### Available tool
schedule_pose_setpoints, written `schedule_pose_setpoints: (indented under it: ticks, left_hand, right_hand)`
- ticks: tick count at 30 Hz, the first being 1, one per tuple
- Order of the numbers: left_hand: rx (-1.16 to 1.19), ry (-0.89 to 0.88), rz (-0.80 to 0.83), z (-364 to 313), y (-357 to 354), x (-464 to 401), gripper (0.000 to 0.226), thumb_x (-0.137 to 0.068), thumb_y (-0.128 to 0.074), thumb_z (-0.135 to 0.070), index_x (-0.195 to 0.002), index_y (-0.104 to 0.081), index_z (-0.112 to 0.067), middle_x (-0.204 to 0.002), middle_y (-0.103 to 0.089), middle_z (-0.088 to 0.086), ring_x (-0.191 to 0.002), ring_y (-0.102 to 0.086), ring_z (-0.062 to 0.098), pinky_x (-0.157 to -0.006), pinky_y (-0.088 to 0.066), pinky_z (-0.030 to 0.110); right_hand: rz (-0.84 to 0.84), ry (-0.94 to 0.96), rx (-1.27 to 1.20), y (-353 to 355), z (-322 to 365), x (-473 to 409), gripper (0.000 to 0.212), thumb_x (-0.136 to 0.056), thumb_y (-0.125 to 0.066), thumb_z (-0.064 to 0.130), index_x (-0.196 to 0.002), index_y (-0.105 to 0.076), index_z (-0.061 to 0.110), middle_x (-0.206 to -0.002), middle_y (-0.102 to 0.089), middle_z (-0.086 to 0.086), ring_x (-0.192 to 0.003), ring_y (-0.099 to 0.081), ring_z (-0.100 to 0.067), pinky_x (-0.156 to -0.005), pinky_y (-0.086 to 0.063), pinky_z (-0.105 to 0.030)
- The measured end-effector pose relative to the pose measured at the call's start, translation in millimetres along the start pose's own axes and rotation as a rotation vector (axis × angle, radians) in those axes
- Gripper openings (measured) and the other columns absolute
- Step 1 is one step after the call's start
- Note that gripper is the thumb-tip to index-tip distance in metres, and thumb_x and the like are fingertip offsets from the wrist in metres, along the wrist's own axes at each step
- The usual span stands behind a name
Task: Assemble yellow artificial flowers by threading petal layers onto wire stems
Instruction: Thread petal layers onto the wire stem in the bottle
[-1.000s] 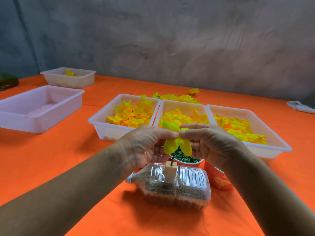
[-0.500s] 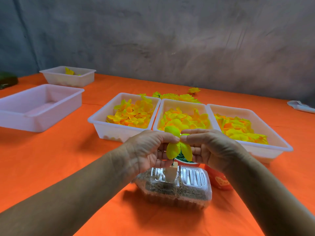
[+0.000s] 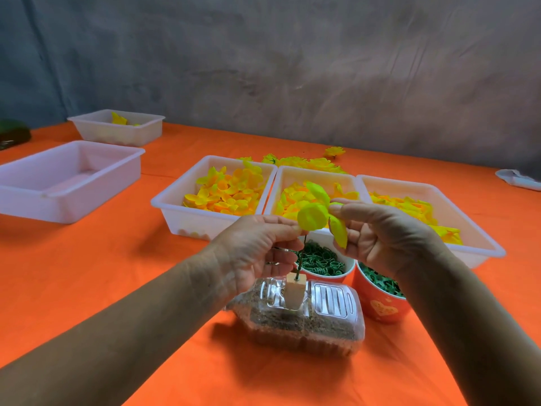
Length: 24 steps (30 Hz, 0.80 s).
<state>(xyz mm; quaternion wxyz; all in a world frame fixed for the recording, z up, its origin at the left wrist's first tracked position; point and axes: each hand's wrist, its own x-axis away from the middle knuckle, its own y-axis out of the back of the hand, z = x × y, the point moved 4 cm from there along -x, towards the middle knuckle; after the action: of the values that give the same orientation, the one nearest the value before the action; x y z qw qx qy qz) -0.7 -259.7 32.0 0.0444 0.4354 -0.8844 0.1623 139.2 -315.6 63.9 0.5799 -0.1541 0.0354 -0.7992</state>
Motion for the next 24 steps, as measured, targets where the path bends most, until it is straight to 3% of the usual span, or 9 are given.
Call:
schedule_pose_setpoints:
  ticks: [3,7,10,13,16,19,21,24]
  left_hand:
    - [-0.026,0.005,0.046,1,-4,-2,0.009,-0.077,-0.069,-0.016,-0.083,-0.066,-0.01,-0.055,-0.063,0.0,-0.041,-0.054,0.009,-0.043,-0.047,0.017]
    - [-0.001,0.008,0.076,2,-5,-3,0.018,-0.051,-0.072,-0.028,-0.062,-0.071,-0.013,-0.056,-0.064,0.001,-0.042,-0.056,0.009,-0.044,-0.049,0.018]
    - [0.012,0.041,0.096,3,-4,-3,0.012,-0.067,-0.07,-0.023,-0.062,-0.071,-0.013,-0.057,-0.065,0.001,-0.043,-0.057,0.009,-0.047,-0.05,0.019]
    - [0.064,0.085,0.106,2,1,-1,0.024,-0.091,-0.049,-0.024,-0.078,-0.064,-0.01,-0.063,-0.066,0.006,-0.047,-0.061,0.015,-0.049,-0.052,0.021]
    - [0.098,0.06,0.152,-3,5,4,0.039,-0.086,-0.042,-0.038,-0.081,-0.068,-0.01,-0.069,-0.068,0.01,-0.055,-0.064,0.023,-0.056,-0.049,0.025]
    - [-0.003,-0.03,0.101,-6,4,5,0.037,-0.065,-0.06,-0.046,-0.081,-0.07,-0.013,-0.066,-0.068,0.006,-0.056,-0.064,0.02,-0.056,-0.049,0.025]
    - [-0.062,-0.064,0.039,-4,2,2,0.029,-0.063,-0.07,-0.033,-0.084,-0.068,-0.013,-0.063,-0.067,0.003,-0.052,-0.063,0.015,-0.051,-0.05,0.023]
    - [-0.02,-0.044,0.004,0,1,-2,0.017,-0.081,-0.067,-0.015,-0.095,-0.066,-0.006,-0.064,-0.067,0.004,-0.05,-0.063,0.014,-0.046,-0.05,0.022]
  right_hand:
    - [0.012,0.005,0.015,-6,-1,-2,0.024,-0.071,-0.066,0.001,-0.093,-0.06,0.01,-0.062,-0.07,-0.003,-0.046,-0.064,-0.011,-0.045,-0.052,-0.02]
    - [-0.001,0.054,0.124,-12,-1,-4,0.026,-0.073,-0.068,-0.003,-0.096,-0.062,0.009,-0.066,-0.072,-0.006,-0.048,-0.065,-0.013,-0.047,-0.054,-0.022]
    - [-0.026,0.109,0.249,-15,0,-2,0.03,-0.071,-0.071,-0.002,-0.096,-0.064,0.011,-0.067,-0.071,-0.006,-0.049,-0.064,-0.013,-0.046,-0.051,-0.02]
    - [-0.058,0.145,0.316,-16,0,0,0.034,-0.07,-0.073,-0.002,-0.1,-0.065,0.011,-0.072,-0.068,-0.011,-0.053,-0.061,-0.016,-0.046,-0.049,-0.02]
    - [-0.078,0.167,0.361,-18,0,1,0.034,-0.07,-0.075,-0.002,-0.099,-0.065,0.012,-0.074,-0.067,-0.011,-0.05,-0.06,-0.012,-0.043,-0.047,-0.019]
    - [-0.091,0.168,0.368,-18,-1,-2,0.033,-0.07,-0.074,-0.004,-0.097,-0.065,0.012,-0.066,-0.066,-0.008,-0.043,-0.058,-0.009,-0.04,-0.044,-0.017]
    - [-0.085,0.14,0.353,-17,-4,-5,0.03,-0.071,-0.073,-0.003,-0.096,-0.065,0.012,-0.058,-0.066,-0.005,-0.042,-0.059,-0.009,-0.04,-0.044,-0.017]
    - [-0.06,0.079,0.294,-13,-8,-8,0.026,-0.072,-0.071,-0.002,-0.094,-0.064,0.01,-0.061,-0.069,-0.007,-0.045,-0.061,-0.013,-0.045,-0.05,-0.021]
